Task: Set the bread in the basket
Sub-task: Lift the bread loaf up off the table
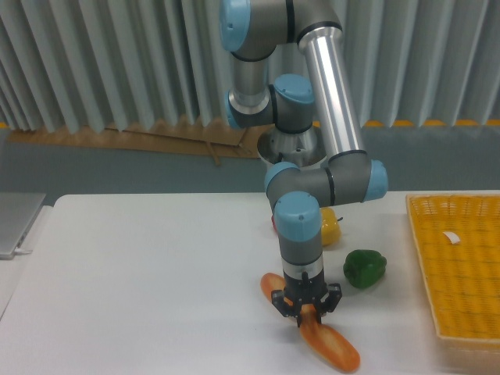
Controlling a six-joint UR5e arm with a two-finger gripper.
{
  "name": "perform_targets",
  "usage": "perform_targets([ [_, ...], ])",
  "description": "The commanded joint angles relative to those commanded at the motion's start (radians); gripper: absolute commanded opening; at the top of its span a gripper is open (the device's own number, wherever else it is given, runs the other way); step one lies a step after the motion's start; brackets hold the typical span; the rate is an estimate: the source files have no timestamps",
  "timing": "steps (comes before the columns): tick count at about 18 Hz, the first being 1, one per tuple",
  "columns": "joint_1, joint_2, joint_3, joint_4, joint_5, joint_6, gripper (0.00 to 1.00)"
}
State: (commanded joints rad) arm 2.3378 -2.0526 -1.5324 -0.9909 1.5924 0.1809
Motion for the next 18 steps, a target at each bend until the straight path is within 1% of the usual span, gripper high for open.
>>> perform_targets([
  [7, -0.005, 0.045, -0.006, -0.011, -0.005, 0.090, 0.45],
  [11, -0.003, 0.089, -0.005, -0.087, 0.003, 0.202, 0.45],
  [15, 0.003, 0.126, -0.006, -0.155, 0.027, 0.395, 0.45],
  [18, 0.006, 0.150, -0.006, -0.208, 0.072, 0.549, 0.45],
])
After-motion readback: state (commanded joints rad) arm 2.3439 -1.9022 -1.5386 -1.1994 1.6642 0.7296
